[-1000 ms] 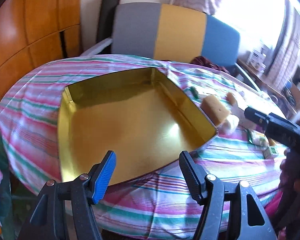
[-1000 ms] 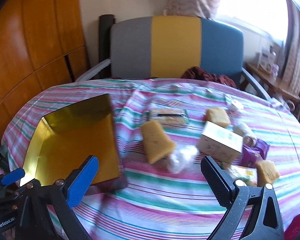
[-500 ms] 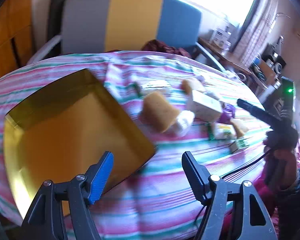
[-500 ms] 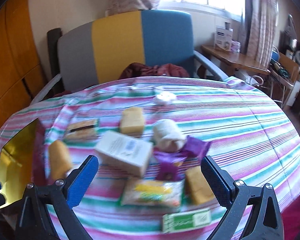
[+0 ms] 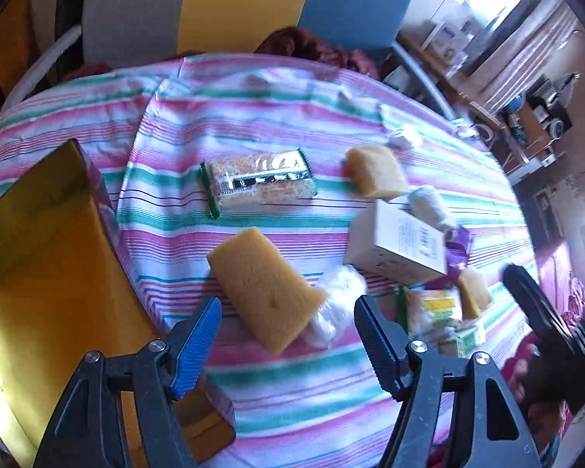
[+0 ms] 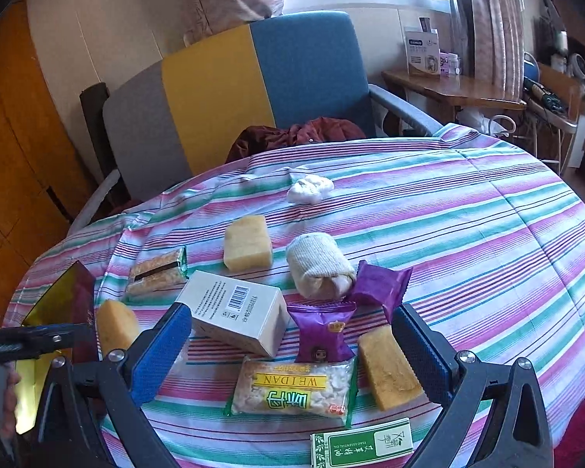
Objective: Organize objects
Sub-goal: 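Move the left gripper from the gold tray toward the yellow sponge, then grasp the yellow sponge with the left gripper and lift it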
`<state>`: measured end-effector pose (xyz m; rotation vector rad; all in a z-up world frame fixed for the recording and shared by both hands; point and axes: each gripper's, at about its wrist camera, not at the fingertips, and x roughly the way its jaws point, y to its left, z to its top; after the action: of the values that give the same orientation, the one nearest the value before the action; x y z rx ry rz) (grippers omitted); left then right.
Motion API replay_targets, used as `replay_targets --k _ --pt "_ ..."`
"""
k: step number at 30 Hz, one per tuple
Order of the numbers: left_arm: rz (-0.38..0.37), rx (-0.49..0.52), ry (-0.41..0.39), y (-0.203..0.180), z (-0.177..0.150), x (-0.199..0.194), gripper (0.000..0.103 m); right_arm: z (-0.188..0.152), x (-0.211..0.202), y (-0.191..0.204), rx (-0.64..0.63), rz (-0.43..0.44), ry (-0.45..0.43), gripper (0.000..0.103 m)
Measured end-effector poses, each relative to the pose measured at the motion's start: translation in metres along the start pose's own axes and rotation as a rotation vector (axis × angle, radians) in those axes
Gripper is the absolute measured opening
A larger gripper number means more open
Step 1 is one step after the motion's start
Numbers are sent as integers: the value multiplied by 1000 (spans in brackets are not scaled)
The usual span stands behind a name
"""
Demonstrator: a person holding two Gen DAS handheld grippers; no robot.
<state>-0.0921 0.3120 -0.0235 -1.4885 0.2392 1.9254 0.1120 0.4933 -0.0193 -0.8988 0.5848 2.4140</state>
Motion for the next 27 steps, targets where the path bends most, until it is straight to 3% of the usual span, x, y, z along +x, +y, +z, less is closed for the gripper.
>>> replay_targets --k 6,12,15,17,22,27 --pt "45 -7 33 -3 7 26 72 1 1 -3 22 32 4 103" --pt "150 33 -22 -14 12 42 71 1 2 -5 32 35 6 103" --pt "176 58 -41 -13 7 49 67 1 3 -6 34 32 12 103" --pt "192 85 -71 -14 3 48 59 1 4 -6 32 29 17 103" --pt "182 109 -113 -7 -5 41 49 -1 6 -5 20 14 24 103" --pt "135 129 -164 -3 -15 19 47 -3 9 2 -17 14 46 103"
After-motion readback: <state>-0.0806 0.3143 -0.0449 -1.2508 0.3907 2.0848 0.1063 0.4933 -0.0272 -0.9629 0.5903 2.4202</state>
